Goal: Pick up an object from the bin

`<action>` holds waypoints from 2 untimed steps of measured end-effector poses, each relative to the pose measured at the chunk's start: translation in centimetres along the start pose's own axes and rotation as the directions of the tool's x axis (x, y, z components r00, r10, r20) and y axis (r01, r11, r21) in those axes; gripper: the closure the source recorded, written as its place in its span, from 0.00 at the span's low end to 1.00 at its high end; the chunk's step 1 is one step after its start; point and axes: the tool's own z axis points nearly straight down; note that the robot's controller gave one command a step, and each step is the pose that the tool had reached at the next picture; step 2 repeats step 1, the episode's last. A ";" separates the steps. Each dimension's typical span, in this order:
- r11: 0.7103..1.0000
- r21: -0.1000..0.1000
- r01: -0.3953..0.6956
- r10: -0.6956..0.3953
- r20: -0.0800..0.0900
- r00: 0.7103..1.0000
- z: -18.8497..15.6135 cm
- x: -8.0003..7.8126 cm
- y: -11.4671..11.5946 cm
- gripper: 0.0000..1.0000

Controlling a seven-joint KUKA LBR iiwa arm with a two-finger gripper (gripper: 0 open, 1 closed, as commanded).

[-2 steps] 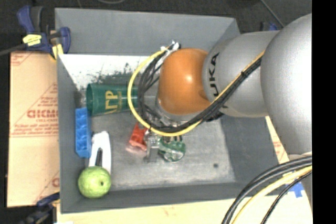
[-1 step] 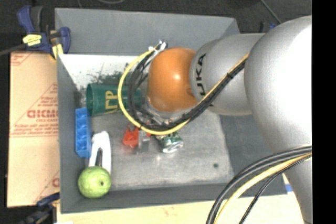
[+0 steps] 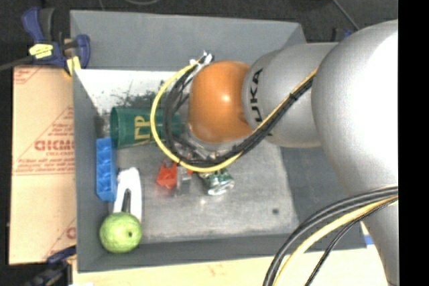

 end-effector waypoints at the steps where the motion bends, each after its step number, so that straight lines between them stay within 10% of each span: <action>1: 1.000 0.004 0.029 -0.029 -0.013 0.999 -14.2 -5.6 -2.5 1.00; 2: 1.000 0.004 0.029 -0.029 -0.013 0.999 -14.2 -5.6 -2.5 1.00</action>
Offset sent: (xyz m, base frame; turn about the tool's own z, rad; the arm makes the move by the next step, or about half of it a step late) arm 0.0000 0.0000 0.0000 0.0000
